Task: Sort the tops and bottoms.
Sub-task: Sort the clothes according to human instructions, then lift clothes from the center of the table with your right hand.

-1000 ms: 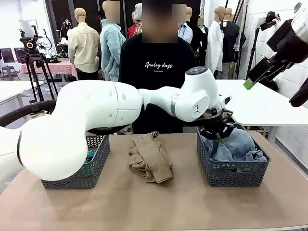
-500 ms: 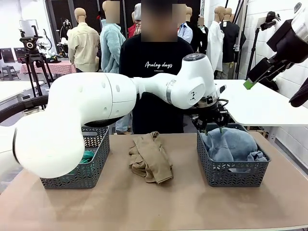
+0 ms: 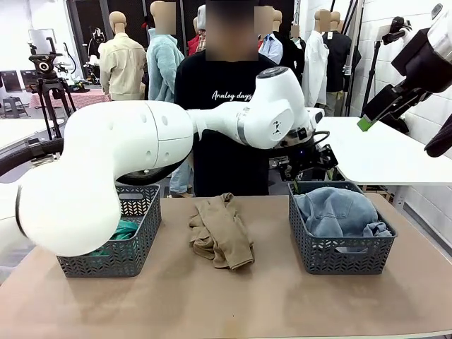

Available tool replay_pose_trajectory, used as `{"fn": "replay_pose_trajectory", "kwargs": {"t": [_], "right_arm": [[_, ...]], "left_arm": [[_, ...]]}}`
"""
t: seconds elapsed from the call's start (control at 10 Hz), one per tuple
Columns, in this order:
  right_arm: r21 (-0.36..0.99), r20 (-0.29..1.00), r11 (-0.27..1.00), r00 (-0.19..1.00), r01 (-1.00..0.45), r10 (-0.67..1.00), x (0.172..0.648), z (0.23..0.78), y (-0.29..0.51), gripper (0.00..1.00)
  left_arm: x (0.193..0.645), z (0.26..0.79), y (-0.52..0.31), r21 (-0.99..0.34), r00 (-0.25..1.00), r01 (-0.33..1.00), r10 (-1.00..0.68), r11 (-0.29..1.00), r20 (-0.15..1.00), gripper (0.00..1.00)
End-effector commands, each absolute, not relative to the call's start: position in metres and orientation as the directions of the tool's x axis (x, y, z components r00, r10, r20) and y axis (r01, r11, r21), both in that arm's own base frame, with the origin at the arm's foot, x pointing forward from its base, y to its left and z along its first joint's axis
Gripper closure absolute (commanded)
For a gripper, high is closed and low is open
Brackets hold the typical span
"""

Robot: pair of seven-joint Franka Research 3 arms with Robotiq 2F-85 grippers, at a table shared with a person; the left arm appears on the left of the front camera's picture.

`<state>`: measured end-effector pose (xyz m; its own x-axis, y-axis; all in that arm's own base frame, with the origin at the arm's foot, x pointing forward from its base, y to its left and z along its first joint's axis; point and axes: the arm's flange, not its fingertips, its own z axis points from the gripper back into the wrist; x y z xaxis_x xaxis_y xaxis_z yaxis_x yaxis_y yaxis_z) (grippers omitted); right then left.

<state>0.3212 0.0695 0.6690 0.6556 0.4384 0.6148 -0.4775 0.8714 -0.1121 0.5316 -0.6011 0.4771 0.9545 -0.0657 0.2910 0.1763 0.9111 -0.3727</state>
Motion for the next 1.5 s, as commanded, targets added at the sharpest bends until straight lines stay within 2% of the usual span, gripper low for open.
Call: {"fn": "replay_pose_trajectory", "kwargs": {"t": [0.0,1.4], "right_arm": [[-0.121,0.607,0.873,0.66,-0.472,0.441,0.3211,0.6678,0.0705,0.0],[-0.121,0.607,0.873,0.66,-0.472,0.441,0.3211,0.6678,0.0705,0.0]], "left_arm": [[0.5263,0.4736,-0.6059,-0.331,0.941,0.206,-0.094,0.921,0.324,0.0],[0.5263,0.4736,-0.6059,-0.331,0.941,0.206,-0.094,0.921,0.324,0.0]]}}
